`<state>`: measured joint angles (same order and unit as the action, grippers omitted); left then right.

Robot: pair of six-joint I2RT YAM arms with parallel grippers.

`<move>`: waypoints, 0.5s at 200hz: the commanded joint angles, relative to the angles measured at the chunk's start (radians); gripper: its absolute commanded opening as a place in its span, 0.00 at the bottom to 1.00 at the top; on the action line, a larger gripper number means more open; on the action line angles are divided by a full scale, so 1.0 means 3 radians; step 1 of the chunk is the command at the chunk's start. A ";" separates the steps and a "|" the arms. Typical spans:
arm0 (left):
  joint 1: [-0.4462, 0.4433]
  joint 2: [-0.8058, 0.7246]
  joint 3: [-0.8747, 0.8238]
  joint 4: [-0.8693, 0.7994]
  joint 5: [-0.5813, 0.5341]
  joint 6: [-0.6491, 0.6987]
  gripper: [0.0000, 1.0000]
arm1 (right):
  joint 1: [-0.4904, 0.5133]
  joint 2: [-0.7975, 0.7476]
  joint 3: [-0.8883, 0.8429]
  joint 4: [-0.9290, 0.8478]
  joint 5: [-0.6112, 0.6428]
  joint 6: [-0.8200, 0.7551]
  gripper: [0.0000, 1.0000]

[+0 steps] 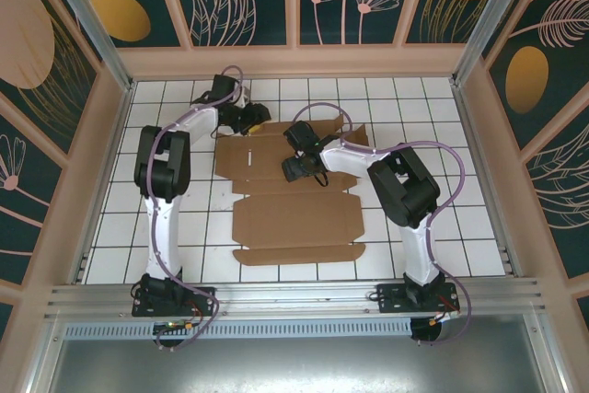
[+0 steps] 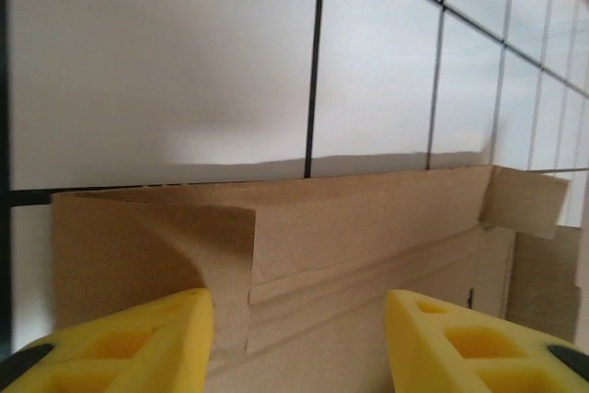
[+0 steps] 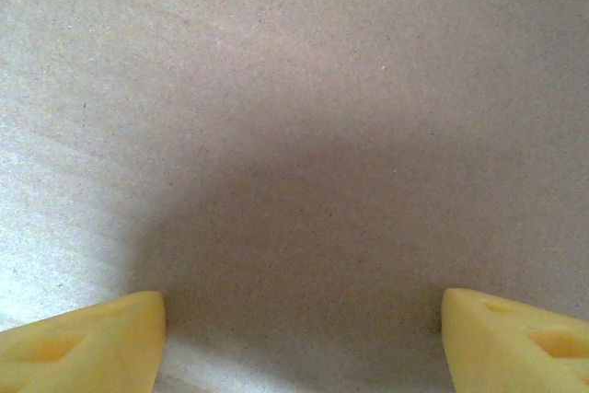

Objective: Fold the paper box

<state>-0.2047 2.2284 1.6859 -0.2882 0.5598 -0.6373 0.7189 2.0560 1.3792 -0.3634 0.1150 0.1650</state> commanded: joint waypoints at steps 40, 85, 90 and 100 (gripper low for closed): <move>0.0631 -0.1286 -0.1404 0.0352 -0.0454 0.0125 0.54 | -0.0024 0.0294 -0.0151 -0.0217 -0.0081 -0.0056 0.77; 0.0657 -0.1296 -0.1902 0.0522 -0.0252 0.0310 0.53 | -0.0021 0.0289 -0.0238 -0.0155 -0.0138 -0.0071 0.77; 0.0657 -0.1277 -0.1928 0.0551 -0.0190 0.0323 0.53 | -0.0017 0.0285 -0.0247 -0.0145 -0.0141 -0.0074 0.77; 0.0657 -0.1242 -0.1963 0.0589 -0.0091 0.0346 0.52 | -0.0015 0.0280 -0.0257 -0.0136 -0.0144 -0.0074 0.77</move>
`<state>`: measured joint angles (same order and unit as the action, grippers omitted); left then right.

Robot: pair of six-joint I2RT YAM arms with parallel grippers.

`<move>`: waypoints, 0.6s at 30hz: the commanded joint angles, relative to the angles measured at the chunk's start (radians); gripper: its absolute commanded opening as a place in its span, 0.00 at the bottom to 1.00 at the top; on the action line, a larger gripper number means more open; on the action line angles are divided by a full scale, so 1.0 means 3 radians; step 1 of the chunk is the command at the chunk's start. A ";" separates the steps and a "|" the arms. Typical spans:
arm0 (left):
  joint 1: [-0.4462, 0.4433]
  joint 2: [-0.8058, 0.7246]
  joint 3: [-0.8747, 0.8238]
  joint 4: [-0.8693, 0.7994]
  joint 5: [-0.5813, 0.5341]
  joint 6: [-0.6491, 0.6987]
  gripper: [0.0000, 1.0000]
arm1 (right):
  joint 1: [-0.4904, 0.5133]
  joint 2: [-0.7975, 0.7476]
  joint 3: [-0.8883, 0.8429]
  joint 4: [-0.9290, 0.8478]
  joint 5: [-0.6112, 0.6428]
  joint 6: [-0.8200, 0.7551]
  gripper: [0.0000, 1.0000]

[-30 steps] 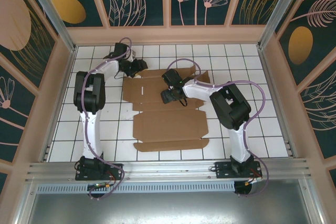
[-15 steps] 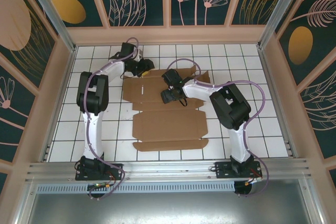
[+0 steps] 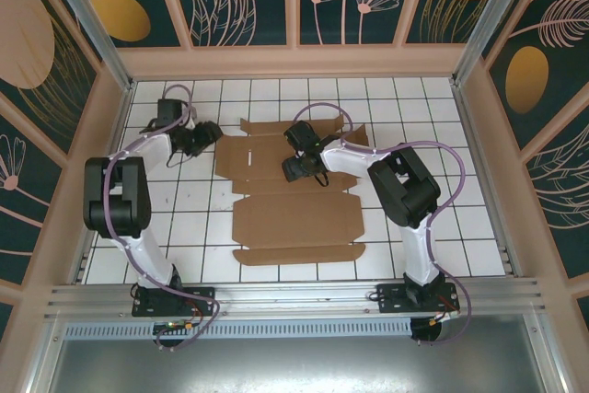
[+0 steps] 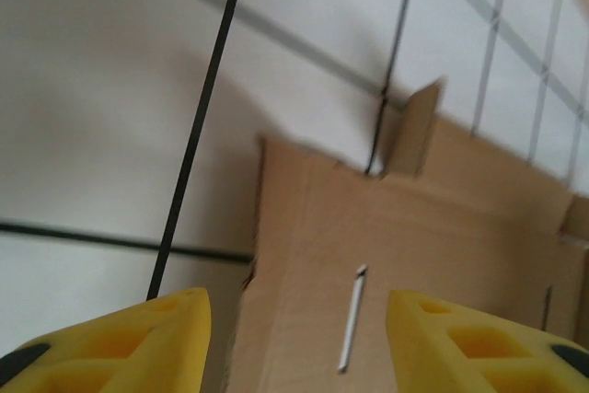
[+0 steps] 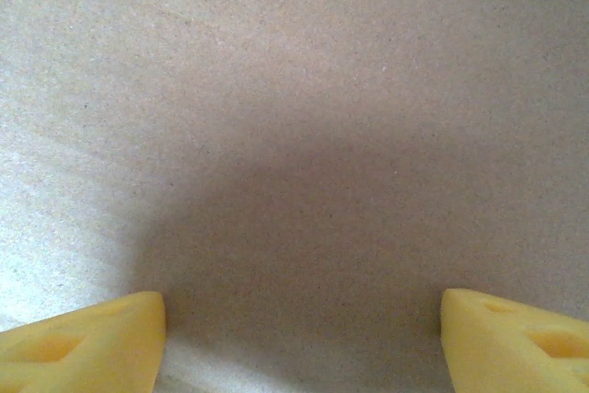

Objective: Fold the paper box

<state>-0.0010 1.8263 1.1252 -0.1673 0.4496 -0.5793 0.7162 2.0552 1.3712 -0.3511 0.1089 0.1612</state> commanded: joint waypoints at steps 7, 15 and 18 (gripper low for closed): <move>-0.0036 0.0326 -0.0126 0.0271 0.0624 0.0188 0.49 | -0.0005 0.0306 -0.0231 -0.0160 -0.0137 -0.0051 0.77; -0.0222 0.0579 -0.0074 0.0274 0.0757 0.0212 0.40 | -0.0010 0.0303 -0.0217 -0.0159 -0.0133 -0.0055 0.76; -0.0242 0.0577 -0.0123 0.0366 0.0831 0.0166 0.33 | -0.0010 0.0304 -0.0222 -0.0160 -0.0123 -0.0051 0.75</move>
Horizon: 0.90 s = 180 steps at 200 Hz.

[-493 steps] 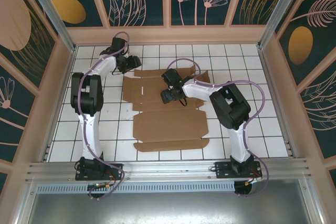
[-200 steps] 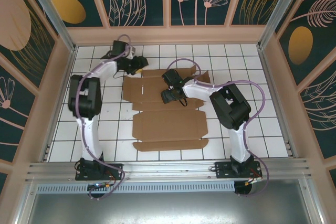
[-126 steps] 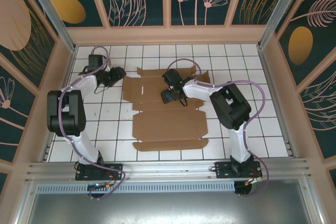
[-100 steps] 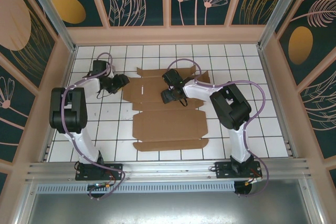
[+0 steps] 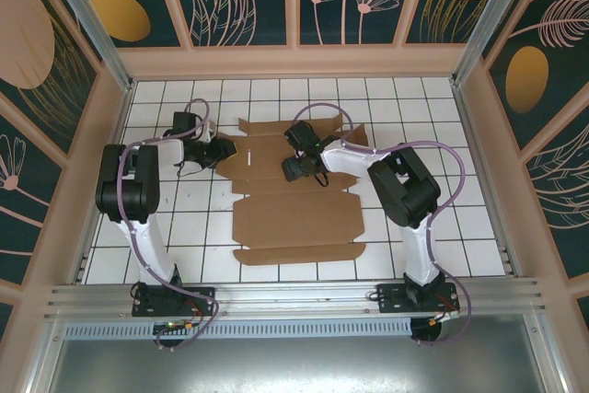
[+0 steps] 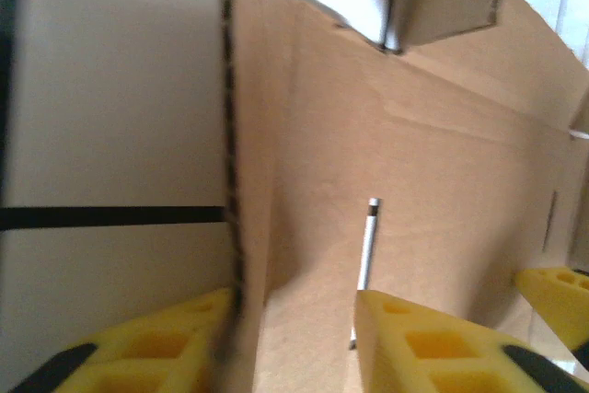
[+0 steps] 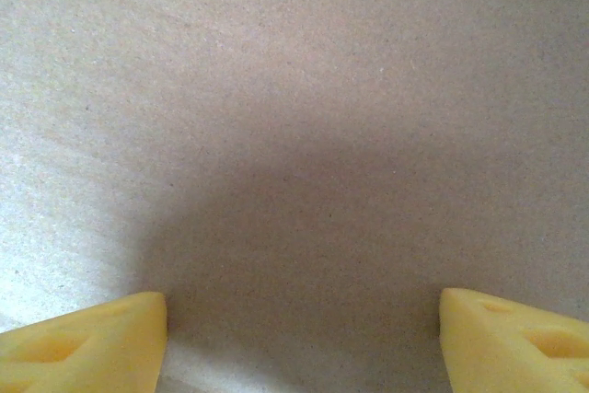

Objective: Fold the paper box

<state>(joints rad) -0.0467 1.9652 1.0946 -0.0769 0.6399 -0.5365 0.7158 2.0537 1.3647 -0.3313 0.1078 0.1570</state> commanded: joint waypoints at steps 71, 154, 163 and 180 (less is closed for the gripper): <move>-0.0213 -0.0272 0.0100 -0.0167 -0.0063 -0.0015 0.06 | -0.0018 0.0322 -0.0205 -0.0225 -0.0068 -0.0020 0.75; -0.1230 0.0198 0.1351 -0.1553 -0.1912 -0.0001 0.21 | -0.0018 0.0299 -0.0212 -0.0235 -0.0011 0.0033 0.74; -0.1337 0.0311 0.1515 -0.1670 -0.2013 -0.0015 0.26 | -0.0018 0.0290 -0.0224 -0.0226 -0.0006 0.0035 0.74; -0.1498 0.0439 0.1673 -0.1733 -0.2083 -0.0081 0.31 | -0.0018 0.0268 -0.0248 -0.0214 -0.0001 0.0043 0.74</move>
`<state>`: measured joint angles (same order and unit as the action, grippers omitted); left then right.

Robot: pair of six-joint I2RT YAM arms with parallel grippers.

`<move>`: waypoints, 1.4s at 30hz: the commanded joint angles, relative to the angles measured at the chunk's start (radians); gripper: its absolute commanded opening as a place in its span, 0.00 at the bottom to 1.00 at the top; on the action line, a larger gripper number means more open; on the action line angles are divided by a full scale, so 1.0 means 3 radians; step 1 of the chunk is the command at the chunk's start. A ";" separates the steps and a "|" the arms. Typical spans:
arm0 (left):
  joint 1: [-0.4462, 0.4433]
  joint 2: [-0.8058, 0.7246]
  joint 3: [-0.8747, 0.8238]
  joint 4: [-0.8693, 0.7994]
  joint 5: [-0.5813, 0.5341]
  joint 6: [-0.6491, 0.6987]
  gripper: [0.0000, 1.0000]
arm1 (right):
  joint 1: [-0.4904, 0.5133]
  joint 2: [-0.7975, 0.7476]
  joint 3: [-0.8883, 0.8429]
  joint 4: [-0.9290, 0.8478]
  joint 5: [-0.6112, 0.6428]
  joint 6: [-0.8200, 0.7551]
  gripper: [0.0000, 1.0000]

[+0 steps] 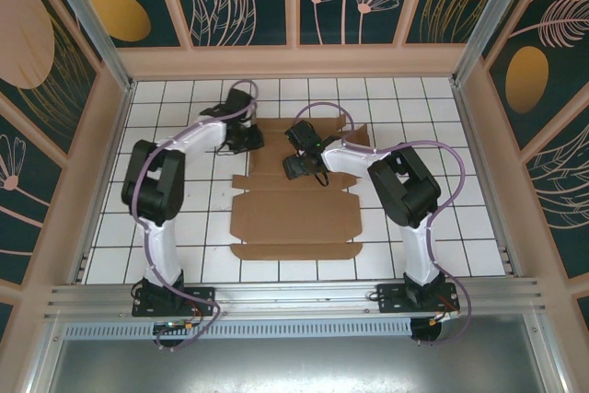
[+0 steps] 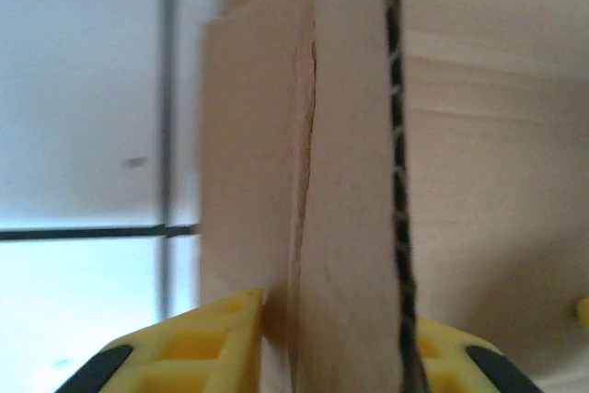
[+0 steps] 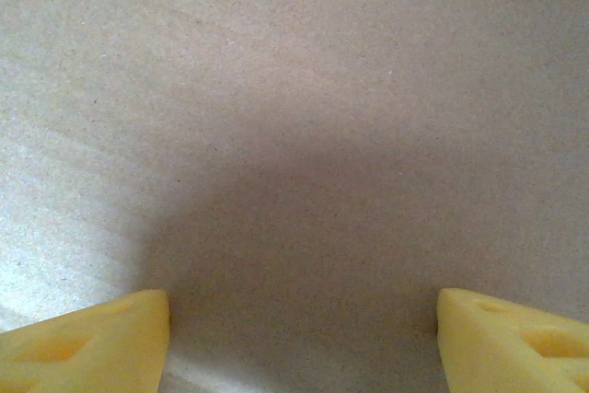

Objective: Fold the paper box

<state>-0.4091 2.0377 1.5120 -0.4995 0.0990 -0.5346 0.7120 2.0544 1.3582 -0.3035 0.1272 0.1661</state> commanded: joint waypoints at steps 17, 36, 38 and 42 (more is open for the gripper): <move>-0.0160 -0.0405 0.0525 -0.0454 -0.0256 0.0027 0.45 | -0.0016 0.0215 -0.0330 -0.0296 -0.0071 0.0014 0.75; 0.0792 -0.0850 -0.1016 0.0311 0.0031 0.0294 0.45 | -0.0002 0.0218 -0.0324 -0.0359 -0.0091 -0.0001 0.74; 0.0809 -0.0786 -0.1050 0.0487 0.0247 0.0302 0.45 | -0.0001 0.0217 -0.0337 -0.0360 -0.0112 -0.0005 0.74; 0.0806 -0.0690 -0.1050 0.0739 0.0404 0.0352 0.44 | 0.0004 0.0215 -0.0345 -0.0368 -0.0117 -0.0020 0.75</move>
<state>-0.1612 1.8084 1.2003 -0.3870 0.1398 -0.4580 0.7097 2.0418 1.3254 -0.2653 0.1299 0.1654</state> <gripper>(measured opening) 0.445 0.746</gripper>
